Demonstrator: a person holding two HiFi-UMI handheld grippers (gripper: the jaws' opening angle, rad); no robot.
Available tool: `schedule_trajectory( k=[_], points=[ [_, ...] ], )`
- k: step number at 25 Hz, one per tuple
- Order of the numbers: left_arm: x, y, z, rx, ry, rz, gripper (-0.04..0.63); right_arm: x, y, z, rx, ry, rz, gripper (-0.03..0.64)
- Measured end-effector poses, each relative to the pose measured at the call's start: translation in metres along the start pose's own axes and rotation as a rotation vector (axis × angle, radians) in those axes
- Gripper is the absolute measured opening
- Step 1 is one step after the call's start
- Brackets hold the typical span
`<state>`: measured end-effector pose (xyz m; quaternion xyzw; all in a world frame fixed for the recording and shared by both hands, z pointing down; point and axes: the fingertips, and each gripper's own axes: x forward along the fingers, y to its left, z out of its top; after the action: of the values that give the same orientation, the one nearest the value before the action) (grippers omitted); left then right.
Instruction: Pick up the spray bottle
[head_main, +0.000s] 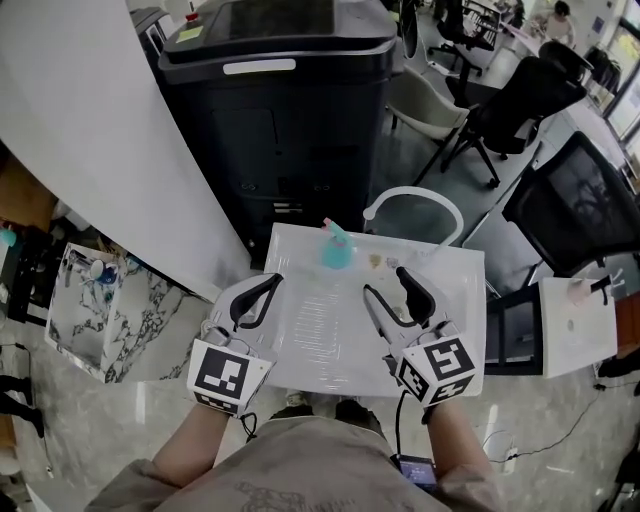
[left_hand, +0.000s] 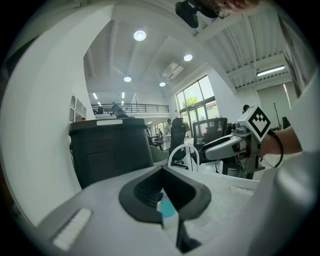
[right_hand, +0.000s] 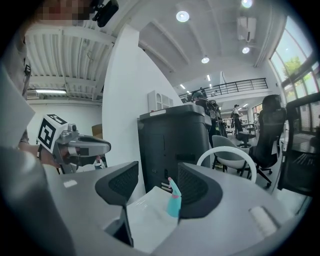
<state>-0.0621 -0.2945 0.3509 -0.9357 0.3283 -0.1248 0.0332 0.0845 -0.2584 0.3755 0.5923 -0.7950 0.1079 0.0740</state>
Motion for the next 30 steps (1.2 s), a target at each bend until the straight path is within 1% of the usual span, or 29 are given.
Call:
schedule_trajectory(
  k=[6,10,12,16,25,30],
  points=[
    [0.013,0.014,-0.012,-0.014,0.029,0.018,0.0,0.045,-0.014,-0.021,0.015,0.052,0.022,0.27],
    [0.026,0.021,-0.03,-0.022,0.072,0.015,0.0,0.079,-0.018,-0.044,-0.051,0.114,0.047,0.27],
    [0.034,0.022,-0.044,-0.026,0.107,0.006,0.0,0.094,-0.02,-0.058,-0.062,0.141,0.057,0.273],
    [0.051,0.025,-0.068,-0.042,0.158,-0.004,0.0,0.122,-0.028,-0.079,-0.045,0.175,0.068,0.273],
    [0.079,0.026,-0.122,-0.091,0.24,-0.023,0.0,0.175,-0.046,-0.131,0.001,0.263,0.074,0.279],
    [0.088,0.037,-0.141,-0.112,0.263,-0.002,0.001,0.198,-0.053,-0.152,0.01,0.298,0.078,0.284]
  ],
)
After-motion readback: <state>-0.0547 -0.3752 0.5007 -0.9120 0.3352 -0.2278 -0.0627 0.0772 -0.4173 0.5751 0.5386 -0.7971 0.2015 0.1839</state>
